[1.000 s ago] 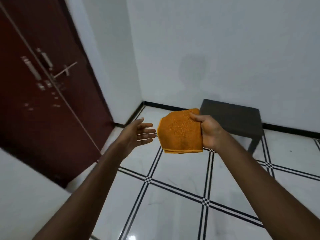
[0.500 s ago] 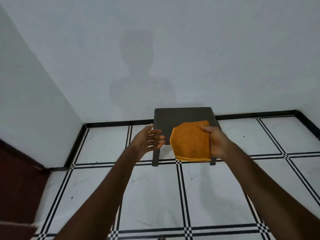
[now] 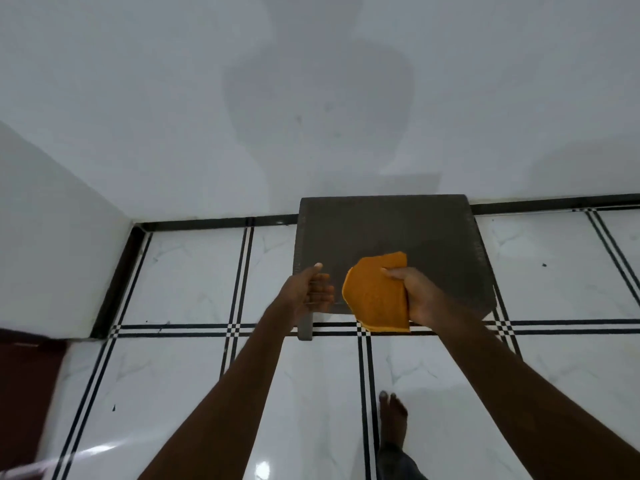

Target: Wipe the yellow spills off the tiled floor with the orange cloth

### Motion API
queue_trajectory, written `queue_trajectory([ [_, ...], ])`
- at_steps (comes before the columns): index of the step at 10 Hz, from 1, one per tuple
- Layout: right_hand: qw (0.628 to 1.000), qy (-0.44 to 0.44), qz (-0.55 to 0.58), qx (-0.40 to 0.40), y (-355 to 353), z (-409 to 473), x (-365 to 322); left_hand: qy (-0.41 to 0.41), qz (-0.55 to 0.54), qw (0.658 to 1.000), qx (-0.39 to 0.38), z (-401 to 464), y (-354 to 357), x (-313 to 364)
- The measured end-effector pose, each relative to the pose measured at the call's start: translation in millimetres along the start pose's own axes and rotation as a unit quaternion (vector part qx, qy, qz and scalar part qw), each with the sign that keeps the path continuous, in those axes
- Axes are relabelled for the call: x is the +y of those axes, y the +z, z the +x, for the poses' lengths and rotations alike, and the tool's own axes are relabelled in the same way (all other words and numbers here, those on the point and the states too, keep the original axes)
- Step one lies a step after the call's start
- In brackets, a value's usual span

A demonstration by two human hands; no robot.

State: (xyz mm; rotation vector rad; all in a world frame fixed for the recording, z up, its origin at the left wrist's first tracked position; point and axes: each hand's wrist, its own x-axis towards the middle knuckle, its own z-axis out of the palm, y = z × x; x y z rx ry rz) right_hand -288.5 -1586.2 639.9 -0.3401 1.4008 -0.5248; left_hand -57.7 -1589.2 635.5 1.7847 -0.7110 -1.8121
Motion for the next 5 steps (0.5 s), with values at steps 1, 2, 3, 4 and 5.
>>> queue_trajectory([
  [1,0.999,0.021,-0.007,-0.034,1.2,83.7,-22.7,-0.01,-0.002,1.0,0.029,78.9,-1.5,0.0],
  [2,0.998,0.037,-0.005,-0.044,0.1,165.1,-28.5,-0.01,-0.006,0.999,0.051,150.4,-8.1,-7.0],
  [3,0.998,0.052,-0.04,-0.004,-1.4,238.6,-16.7,-0.022,-0.007,0.998,0.066,209.7,-15.3,-20.2],
  [4,0.983,0.026,-0.134,0.125,-14.5,279.2,4.6,-0.044,-0.011,0.996,0.078,246.1,-19.3,-32.2],
  [5,0.958,-0.037,-0.21,0.191,-24.1,288.8,22.1,-0.056,-0.001,0.995,0.087,260.6,-17.8,-40.1],
])
